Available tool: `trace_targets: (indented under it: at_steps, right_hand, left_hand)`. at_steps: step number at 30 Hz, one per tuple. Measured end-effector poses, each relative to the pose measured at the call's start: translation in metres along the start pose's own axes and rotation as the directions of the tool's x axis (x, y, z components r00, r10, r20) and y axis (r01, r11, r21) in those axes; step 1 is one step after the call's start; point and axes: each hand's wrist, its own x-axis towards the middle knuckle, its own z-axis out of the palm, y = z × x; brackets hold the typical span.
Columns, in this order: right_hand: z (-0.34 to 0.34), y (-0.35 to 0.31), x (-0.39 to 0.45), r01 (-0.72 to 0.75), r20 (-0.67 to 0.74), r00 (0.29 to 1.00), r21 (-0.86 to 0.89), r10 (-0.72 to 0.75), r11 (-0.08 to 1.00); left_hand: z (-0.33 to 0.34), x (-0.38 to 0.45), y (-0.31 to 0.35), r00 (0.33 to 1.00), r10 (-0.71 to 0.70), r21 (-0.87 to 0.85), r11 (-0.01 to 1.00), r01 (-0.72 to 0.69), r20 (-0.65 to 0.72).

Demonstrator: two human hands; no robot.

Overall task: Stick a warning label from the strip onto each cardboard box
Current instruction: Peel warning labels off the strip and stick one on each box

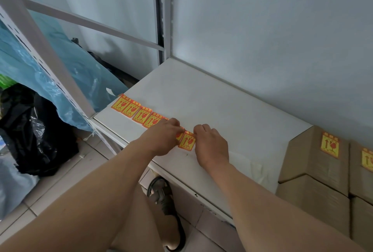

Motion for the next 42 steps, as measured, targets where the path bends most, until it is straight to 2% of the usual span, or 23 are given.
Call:
trace_targets:
  at_steps: [6,10,22,42]
  right_hand:
    - [0.005,0.002,0.007,-0.063,0.008,0.998,0.123,0.063,0.99]
    - [0.004,0.0,0.009,-0.012,0.042,0.999,0.032,0.011,0.999]
    - [0.004,0.002,0.008,0.092,-0.02,0.995,-0.063,-0.093,0.994]
    - [0.004,0.0,0.011,0.105,0.026,0.994,-0.047,-0.104,0.993]
  left_hand:
    - [0.001,-0.001,0.0,1.0,-0.001,-0.022,1.0,0.001,-0.014]
    - [0.001,0.0,0.0,1.0,0.013,-0.034,0.999,-0.013,-0.015]
    - [0.0,0.001,-0.003,1.0,-0.014,-0.077,0.997,0.014,0.005]
    - [0.003,0.003,-0.004,0.999,-0.029,-0.095,0.995,0.027,-0.014]
